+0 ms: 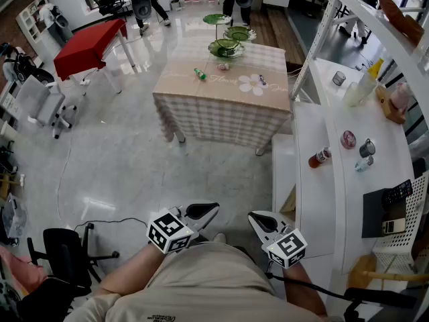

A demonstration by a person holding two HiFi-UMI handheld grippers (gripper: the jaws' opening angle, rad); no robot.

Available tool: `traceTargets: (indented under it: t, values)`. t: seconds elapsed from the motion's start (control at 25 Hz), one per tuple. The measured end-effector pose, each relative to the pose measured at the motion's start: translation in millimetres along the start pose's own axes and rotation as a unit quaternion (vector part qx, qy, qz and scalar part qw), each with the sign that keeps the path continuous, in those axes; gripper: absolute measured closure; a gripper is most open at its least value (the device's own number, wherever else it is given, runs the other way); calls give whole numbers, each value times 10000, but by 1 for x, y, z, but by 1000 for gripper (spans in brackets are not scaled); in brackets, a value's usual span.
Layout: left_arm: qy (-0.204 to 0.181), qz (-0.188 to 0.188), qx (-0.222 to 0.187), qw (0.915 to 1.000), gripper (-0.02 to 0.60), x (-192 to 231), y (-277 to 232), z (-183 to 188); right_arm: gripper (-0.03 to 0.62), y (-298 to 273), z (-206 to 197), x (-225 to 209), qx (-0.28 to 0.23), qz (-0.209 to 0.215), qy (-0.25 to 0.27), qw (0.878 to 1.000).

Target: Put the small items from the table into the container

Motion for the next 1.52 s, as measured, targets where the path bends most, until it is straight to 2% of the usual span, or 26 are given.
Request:
traceTargets:
  t: [0.2, 0.48, 0.72, 0.88, 1.04, 1.16, 1.28, 1.52]
  values:
    - [-40, 1, -66, 10000, 576, 14, -7, 9, 582, -13, 0, -15, 55, 16, 13, 10000]
    - [63, 94, -43, 9999, 575, 61, -14, 17, 580, -53, 1, -48, 256, -276, -110, 9992]
    - [123, -158, -253, 9995, 575, 134, -39, 43, 579, -105, 13, -93, 406, -592, -276, 9970]
    - [136, -305, -341, 9989, 559, 194, -49, 75, 575, -158, 42, -126, 474, -691, -95, 9964]
    - [42, -459, -341, 9984, 531, 250, -51, 103, 554, -205, 60, -166, 622, -1002, 52, 9930]
    - [-34, -445, -311, 9985, 525, 292, -46, 116, 500, -241, 70, -191, 667, -1185, 74, 9907]
    - [42, -359, -297, 9989, 525, 327, -42, 123, 482, -269, 80, -214, 685, -1357, 121, 9883]
    - [295, -203, -356, 9987, 525, 367, -52, 127, 477, -295, 86, -276, 767, -1678, 65, 9828]
Point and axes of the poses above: the fingertips, and each gripper's own axes: y backward along the fingers, x to its left, z out of its top, the point moved 5 cm from there along y, backward along the fingers, and after that the axes turned 8 degrees about -x, right-handed, at the moved point
